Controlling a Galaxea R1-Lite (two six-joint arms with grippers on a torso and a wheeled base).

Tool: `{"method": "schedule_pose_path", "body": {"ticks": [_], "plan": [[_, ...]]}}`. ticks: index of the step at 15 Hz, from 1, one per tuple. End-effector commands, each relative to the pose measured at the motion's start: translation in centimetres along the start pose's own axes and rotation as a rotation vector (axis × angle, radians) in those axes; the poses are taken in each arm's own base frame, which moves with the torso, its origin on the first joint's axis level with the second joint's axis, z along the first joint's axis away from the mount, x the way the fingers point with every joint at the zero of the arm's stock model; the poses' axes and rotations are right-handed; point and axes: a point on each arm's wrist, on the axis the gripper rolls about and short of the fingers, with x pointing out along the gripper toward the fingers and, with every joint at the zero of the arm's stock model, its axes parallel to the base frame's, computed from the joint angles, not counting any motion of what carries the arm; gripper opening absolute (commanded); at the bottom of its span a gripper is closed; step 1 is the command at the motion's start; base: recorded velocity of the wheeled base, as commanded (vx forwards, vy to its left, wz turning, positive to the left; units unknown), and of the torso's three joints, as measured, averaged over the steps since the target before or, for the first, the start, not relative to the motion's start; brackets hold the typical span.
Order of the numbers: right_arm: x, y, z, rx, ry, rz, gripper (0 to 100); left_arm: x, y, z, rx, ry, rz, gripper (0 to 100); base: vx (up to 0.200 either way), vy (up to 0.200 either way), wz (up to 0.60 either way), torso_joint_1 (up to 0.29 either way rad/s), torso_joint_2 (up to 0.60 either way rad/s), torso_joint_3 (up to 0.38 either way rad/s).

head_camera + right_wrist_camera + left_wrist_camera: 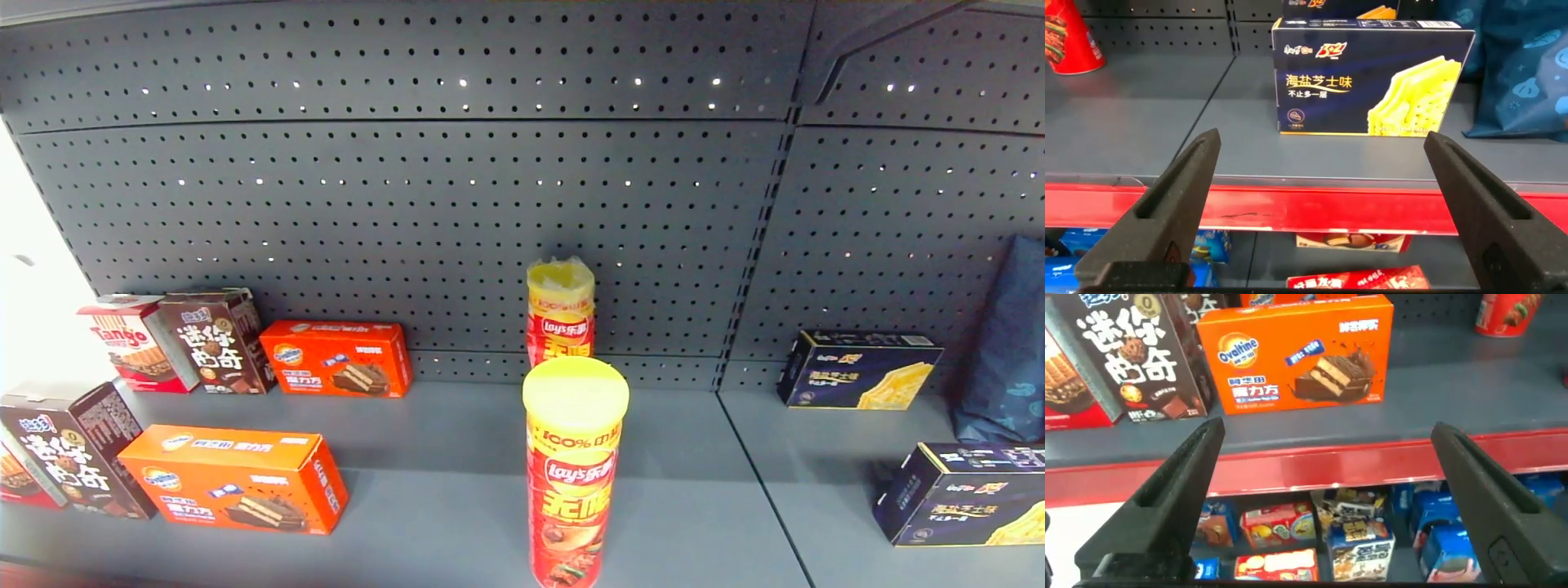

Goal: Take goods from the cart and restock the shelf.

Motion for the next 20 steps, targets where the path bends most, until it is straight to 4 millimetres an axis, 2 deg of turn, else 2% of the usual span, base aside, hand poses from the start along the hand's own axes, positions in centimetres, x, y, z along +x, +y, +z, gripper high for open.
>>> {"method": "schedule_pose_path", "body": {"ticks": [1, 4, 15, 18, 20], "plan": [[0.00, 0.00, 0.00, 0.000, 0.000, 0.001, 100, -0.16, -0.01, -0.04, 0.001, -0.024, 0.010, 100, 0.000, 0.000, 0.00, 0.000, 0.00, 0.000], [0.00, 0.00, 0.00, 0.000, 0.000, 0.001, 100, -0.16, 0.15, -0.07, -0.026, -0.021, 0.083, 100, 0.000, 0.000, 0.00, 0.000, 0.00, 0.000], [0.00, 0.00, 0.00, -0.002, 0.000, -0.001, 100, -0.15, 0.12, -0.06, -0.041, -0.024, 0.071, 100, -0.018, 0.000, 0.00, 0.001, 0.00, 0.000], [0.00, 0.00, 0.00, 0.000, 0.000, 0.001, 100, -0.15, 0.11, -0.06, -0.038, -0.024, 0.066, 100, 0.000, 0.200, 0.00, -0.002, 0.00, 0.001], [0.00, 0.00, 0.00, -0.002, 0.000, 0.001, 100, -0.15, 0.11, -0.06, -0.038, -0.024, 0.066, 100, 0.000, 0.000, 0.00, 0.000, 0.00, 0.000]]}}
